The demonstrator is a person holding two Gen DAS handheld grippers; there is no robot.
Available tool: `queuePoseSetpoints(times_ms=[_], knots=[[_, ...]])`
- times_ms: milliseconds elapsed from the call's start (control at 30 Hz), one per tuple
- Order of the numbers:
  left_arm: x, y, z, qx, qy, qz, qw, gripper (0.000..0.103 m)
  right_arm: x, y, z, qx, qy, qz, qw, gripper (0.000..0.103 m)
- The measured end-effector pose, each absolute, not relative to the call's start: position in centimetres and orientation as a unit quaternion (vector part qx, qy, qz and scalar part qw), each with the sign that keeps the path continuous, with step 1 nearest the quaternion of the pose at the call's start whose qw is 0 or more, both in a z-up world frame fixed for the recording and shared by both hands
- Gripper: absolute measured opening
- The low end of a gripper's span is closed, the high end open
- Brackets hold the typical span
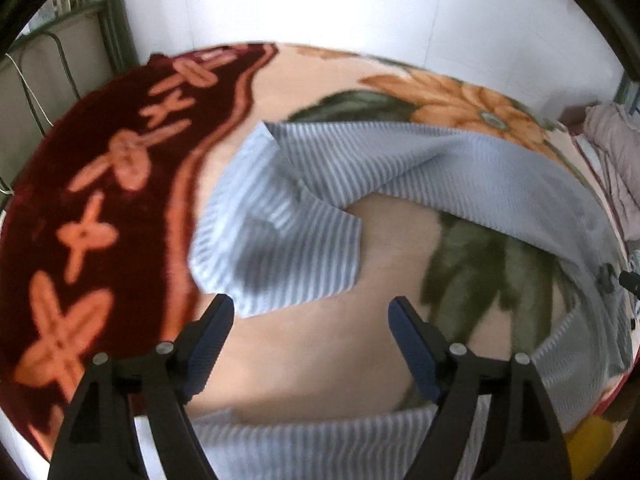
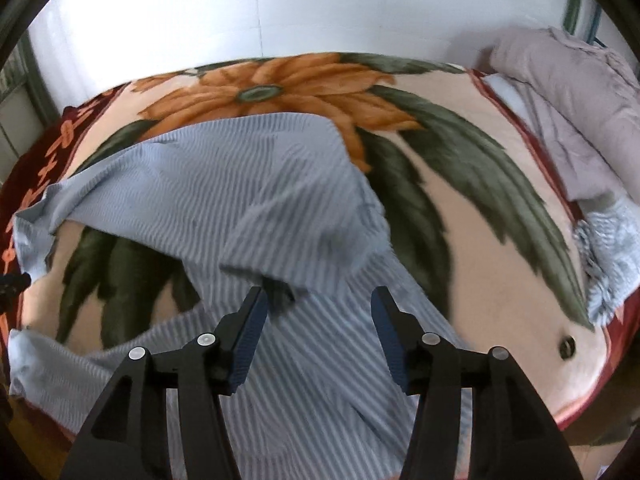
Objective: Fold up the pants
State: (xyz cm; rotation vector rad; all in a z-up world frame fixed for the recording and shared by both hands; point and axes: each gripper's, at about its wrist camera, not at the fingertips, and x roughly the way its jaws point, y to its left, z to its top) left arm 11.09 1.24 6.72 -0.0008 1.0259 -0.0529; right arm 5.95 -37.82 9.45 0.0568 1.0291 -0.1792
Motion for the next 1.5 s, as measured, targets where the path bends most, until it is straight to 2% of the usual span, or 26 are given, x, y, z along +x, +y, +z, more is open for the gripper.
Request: queuePoseSetpoints(times_ms=[233,400,467,500,533,567,600,633,667,733,1000,1233,1500], knots=[[14.5,0.8,3.4,0.028,0.492,0.011,0.87,0.083,9.9,-38.5,5.4,0.026,0.523,-0.102,0.846,0.055],[14.8,1.3,3.0,0.024,0.479,0.011,0.878,0.083,10.7,-38.2,2.9,0.026,0.524,-0.11,0.844,0.055],[14.6,1.5,3.3,0.029,0.472,0.008,0.881,0.069,10.2,-38.3,3.1,0.037,0.506,-0.121,0.853,0.051],[14.4,1.7,3.6,0.029,0.468,0.01,0.883,0.052,10.0,-38.3,3.2,0.036,0.5,-0.125,0.856,0.048],[14.3,2.0,3.9,0.027,0.467,0.011,0.884,0.042,9.8,-38.3,3.3,0.031,0.496,-0.13,0.858,0.039],[14.0,2.4,4.1,0.018,0.468,0.01,0.884,0.036,9.6,-38.4,3.4,0.027,0.492,-0.134,0.86,0.032],[13.6,3.1,4.5,-0.001,0.469,0.008,0.883,0.028,9.3,-38.4,3.6,0.026,0.487,-0.137,0.862,0.028],[13.4,3.4,4.7,-0.009,0.469,0.006,0.883,0.024,9.2,-38.5,3.8,0.024,0.484,-0.142,0.863,0.019],[13.0,3.7,5.1,-0.015,0.467,0.005,0.884,0.022,9.0,-38.7,4.1,0.023,0.481,-0.147,0.864,0.015],[12.5,4.3,5.8,-0.017,0.459,0.007,0.888,0.017,8.7,-39.1,4.8,0.036,0.474,-0.144,0.868,0.014],[10.6,7.2,9.2,-0.048,0.428,0.011,0.902,0.013,5.4,-40.3,8.3,0.025,0.43,-0.167,0.887,0.013],[9.9,10.2,12.5,-0.084,0.41,0.036,0.907,0.013,3.3,-43.9,9.7,0.016,0.434,-0.197,0.879,0.013],[10.3,12.5,12.2,-0.081,0.433,0.074,0.895,0.012,1.7,-47.4,9.4,0.003,0.463,-0.227,0.857,0.013]])
